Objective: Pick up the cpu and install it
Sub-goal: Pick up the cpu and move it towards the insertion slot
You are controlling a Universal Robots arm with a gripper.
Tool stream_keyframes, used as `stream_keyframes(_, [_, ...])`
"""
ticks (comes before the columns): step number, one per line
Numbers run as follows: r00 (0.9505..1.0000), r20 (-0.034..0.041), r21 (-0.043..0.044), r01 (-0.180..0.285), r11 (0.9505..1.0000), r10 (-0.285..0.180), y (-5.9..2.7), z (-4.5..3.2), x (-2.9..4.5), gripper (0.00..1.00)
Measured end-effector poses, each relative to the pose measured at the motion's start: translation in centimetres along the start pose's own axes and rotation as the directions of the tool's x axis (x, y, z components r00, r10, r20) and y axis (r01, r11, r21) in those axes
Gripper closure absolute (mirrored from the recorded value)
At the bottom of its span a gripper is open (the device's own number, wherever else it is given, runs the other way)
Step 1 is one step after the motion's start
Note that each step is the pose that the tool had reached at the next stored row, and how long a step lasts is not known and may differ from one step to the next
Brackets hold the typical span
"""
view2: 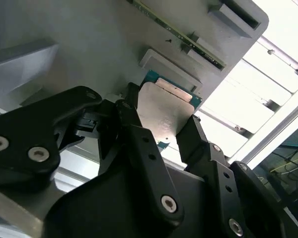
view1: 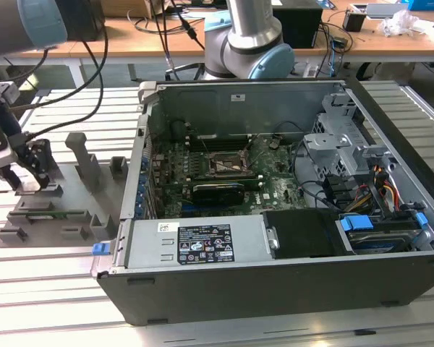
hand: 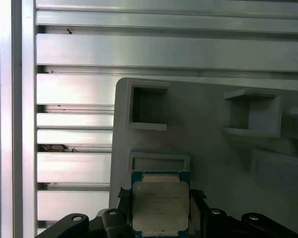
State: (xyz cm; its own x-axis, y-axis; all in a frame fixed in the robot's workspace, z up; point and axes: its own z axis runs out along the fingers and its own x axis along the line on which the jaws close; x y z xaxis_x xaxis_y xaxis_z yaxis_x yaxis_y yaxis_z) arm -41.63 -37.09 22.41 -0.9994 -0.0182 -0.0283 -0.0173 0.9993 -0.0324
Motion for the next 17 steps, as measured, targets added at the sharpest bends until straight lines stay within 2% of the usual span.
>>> stream_keyframes(6, [1.0000,0.0001,0.0000,0.000,1.0000,0.000,-0.03,-1.00,-0.03,0.45])
stream_keyframes(17, [1.0000,0.0001,0.0000,0.000,1.0000,0.000,-0.06,-1.76,-0.06,0.45])
